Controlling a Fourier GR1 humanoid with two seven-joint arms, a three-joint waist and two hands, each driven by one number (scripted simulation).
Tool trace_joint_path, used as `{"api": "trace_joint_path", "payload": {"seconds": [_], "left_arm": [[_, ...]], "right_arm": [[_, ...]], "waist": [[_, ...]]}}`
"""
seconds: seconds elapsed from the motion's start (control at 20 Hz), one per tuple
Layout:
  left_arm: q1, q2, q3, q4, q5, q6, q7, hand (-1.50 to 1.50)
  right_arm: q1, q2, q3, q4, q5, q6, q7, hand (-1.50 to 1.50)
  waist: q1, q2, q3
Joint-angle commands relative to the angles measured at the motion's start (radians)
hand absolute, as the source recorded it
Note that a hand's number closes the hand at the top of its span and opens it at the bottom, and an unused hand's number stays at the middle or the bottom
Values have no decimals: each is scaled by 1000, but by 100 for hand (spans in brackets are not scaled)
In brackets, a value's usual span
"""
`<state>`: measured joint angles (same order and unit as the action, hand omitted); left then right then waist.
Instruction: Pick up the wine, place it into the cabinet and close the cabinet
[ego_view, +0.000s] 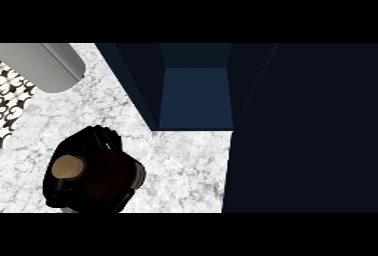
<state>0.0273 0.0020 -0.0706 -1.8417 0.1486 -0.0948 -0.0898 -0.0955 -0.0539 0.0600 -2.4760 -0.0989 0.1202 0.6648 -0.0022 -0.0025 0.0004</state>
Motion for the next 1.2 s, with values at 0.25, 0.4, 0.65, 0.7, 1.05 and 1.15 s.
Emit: {"api": "trace_joint_path", "payload": {"seconds": [0.25, 0.4, 0.65, 0.7, 1.05, 1.15], "left_arm": [[-133, -2, -243, -68, -1, 293, 129, 150], [-239, -2, -279, -47, -19, 378, 199, 150], [-322, -2, -399, -25, -35, 539, 233, 150], [-399, -2, -397, 23, -30, 601, 237, 150], [-509, -2, -415, 146, -28, 695, 226, 150], [-560, -2, -403, 161, -31, 726, 245, 150]], "right_arm": [[20, -17, -66, -102, -127, 6, 56, -150], [47, -2, -39, -118, -112, 17, 44, -150], [-4, -15, -84, -84, -121, 11, 52, -150], [30, -9, -80, -83, -136, 29, 31, -150], [91, 7, -42, -140, -117, 45, 20, -150], [-6, -4, -46, -119, -113, 8, 81, -150]], "waist": [[-6, 1, 0], [-9, 1, 0], [-5, 1, 0], [-10, 1, 0], [-12, 0, 0], [-8, 1, 0]]}}
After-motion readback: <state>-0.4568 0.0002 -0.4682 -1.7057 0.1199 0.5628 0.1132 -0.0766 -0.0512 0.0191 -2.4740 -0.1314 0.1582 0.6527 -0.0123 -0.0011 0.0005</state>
